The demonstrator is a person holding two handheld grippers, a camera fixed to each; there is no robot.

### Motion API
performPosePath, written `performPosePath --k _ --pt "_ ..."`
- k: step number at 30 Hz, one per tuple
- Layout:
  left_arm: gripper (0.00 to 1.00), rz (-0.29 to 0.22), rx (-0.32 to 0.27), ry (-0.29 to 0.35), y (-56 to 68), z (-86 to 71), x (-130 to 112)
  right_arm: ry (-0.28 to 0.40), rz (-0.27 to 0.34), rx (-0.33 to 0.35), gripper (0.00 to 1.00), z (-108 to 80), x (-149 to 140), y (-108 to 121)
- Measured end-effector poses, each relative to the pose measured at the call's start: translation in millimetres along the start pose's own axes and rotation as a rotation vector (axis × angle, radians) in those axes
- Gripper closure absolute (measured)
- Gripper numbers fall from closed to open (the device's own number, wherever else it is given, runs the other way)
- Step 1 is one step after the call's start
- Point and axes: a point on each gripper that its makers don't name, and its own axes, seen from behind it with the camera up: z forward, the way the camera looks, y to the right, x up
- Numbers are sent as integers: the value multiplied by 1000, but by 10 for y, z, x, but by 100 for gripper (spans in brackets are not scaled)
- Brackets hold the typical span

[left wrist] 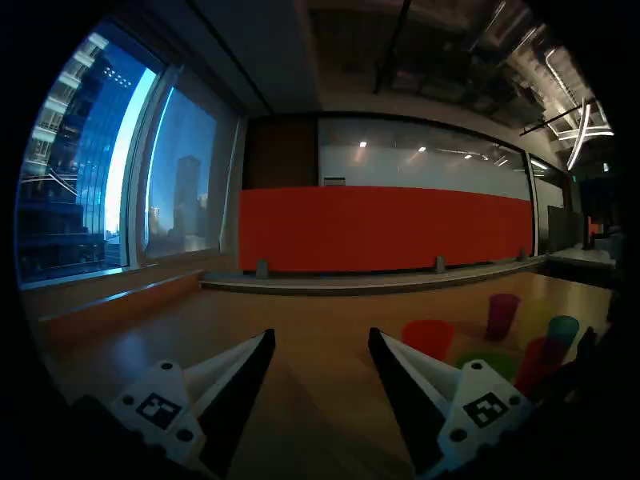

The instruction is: Pour water

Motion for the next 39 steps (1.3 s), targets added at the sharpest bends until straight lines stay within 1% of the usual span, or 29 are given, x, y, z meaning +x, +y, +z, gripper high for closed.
performPosePath --k 3,9,15,18,24,33,39 --pt "14 0 0 0 0 -2 1 11 19 -19 1 66 -33 62" --pt "14 0 0 0 -3 -2 -2 40 82 -85 1 183 -119 235" --pt "14 0 0 0 -2 -2 -5 44 161 -76 1 277 -230 240" --pt "14 0 0 0 1 -2 -4 43 185 -85 1 334 -249 270" --pt "14 0 0 0 0 0 -7 44 183 -97 1 385 -290 287" --pt "14 0 0 0 -9 3 -7 26 135 -77 1 385 -433 127" --pt "14 0 0 1 -12 8 -6 17 115 -82 1 394 -499 120"
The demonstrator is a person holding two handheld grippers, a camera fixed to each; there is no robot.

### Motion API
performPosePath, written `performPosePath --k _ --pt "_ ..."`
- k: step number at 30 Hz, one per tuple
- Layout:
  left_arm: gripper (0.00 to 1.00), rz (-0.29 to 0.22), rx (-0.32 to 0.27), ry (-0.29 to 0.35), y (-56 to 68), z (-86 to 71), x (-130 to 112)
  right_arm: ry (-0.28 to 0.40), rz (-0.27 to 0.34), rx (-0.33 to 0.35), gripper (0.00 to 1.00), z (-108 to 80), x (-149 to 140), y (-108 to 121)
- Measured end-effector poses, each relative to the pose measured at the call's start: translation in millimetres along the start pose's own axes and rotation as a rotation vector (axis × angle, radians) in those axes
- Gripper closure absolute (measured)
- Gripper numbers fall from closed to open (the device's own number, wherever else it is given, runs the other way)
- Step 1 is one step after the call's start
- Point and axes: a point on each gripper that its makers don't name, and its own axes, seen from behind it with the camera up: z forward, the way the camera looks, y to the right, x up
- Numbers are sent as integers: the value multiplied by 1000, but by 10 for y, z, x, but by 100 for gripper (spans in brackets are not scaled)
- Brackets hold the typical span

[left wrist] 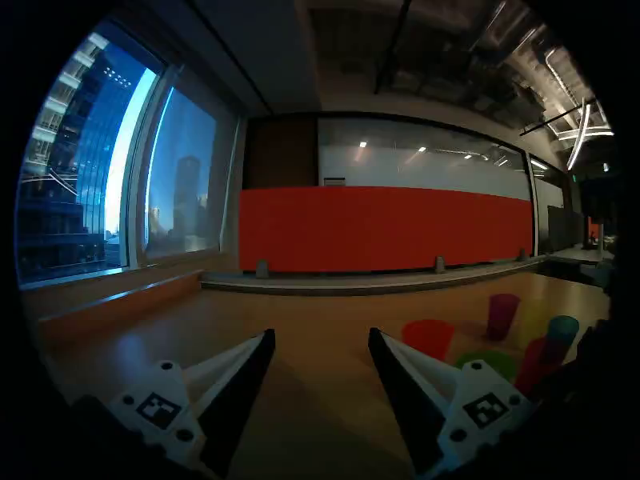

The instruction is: Pour water

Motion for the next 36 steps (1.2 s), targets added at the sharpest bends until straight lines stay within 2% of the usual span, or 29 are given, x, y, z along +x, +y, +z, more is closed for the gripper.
performPosePath --k 9,36 --pt "14 0 0 0 9 4 -2 -3 -30 7 1 -19 -54 -14" --pt "14 0 0 0 9 1 -1 -5 -33 0 1 -34 -52 -3"
